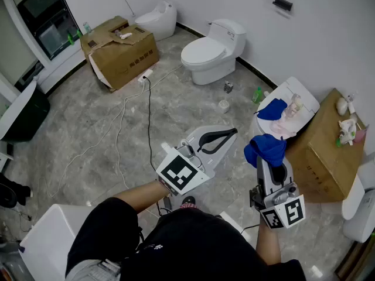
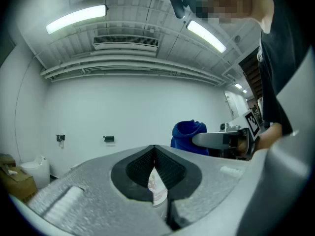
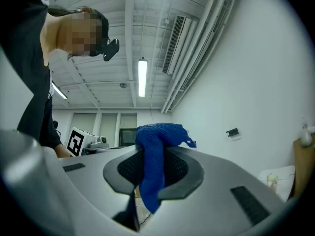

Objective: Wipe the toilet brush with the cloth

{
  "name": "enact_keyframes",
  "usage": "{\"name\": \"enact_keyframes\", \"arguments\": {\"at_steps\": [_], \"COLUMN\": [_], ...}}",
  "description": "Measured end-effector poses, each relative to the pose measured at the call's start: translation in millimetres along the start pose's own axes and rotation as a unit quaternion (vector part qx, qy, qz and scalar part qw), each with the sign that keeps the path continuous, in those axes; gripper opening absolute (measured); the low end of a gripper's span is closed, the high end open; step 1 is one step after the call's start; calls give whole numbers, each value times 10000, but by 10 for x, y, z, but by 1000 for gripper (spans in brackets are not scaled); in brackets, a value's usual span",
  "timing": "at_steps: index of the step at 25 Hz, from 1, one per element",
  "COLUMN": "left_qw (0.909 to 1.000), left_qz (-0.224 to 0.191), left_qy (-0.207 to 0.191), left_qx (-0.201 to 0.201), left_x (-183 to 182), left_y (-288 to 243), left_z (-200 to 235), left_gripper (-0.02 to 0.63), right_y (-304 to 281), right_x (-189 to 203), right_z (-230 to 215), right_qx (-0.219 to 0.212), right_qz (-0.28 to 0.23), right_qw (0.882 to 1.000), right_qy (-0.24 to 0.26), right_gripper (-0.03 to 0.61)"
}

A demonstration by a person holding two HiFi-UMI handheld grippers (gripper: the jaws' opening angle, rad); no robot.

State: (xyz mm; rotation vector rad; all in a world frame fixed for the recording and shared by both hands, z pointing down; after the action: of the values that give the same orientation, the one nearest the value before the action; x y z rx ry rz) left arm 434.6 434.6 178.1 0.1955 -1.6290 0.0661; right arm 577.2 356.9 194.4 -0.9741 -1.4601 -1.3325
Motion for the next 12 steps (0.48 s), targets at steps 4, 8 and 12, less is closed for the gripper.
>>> {"name": "enact_keyframes", "arguments": {"at_steps": [4,8,12], "left_qw": [10000,10000,9998], "left_qz": [16,43,62], "left_qy": [-2,26,-73], "left_qx": [7,8,152], "left_x": [11,6,-17], "left_y": [10,36,66], "left_z": [-6,19,71], "left_gripper": [-8,-8,-8], "right_y": [-16,-22,-89], "right_x": [2,6,27], "right_z": [11,54,137], "right_qx": [-42,-148,-263], "right_qz": [24,7,22], "right_qw": [10000,9999,9996], "right_qy": [-4,2,88], "right_gripper": [78,78,78]}}
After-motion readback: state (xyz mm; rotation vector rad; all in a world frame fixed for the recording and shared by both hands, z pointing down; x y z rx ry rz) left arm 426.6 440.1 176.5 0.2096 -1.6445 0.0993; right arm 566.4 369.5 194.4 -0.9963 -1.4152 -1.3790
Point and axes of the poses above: the fingertips, and each gripper's own axes: y backward along the fingers, z to its left, x out of its underside, the point moved 6 cm from there along y, backward along the fingers, and after that the axes turned 5 degrees about y, right-handed, at the moved point
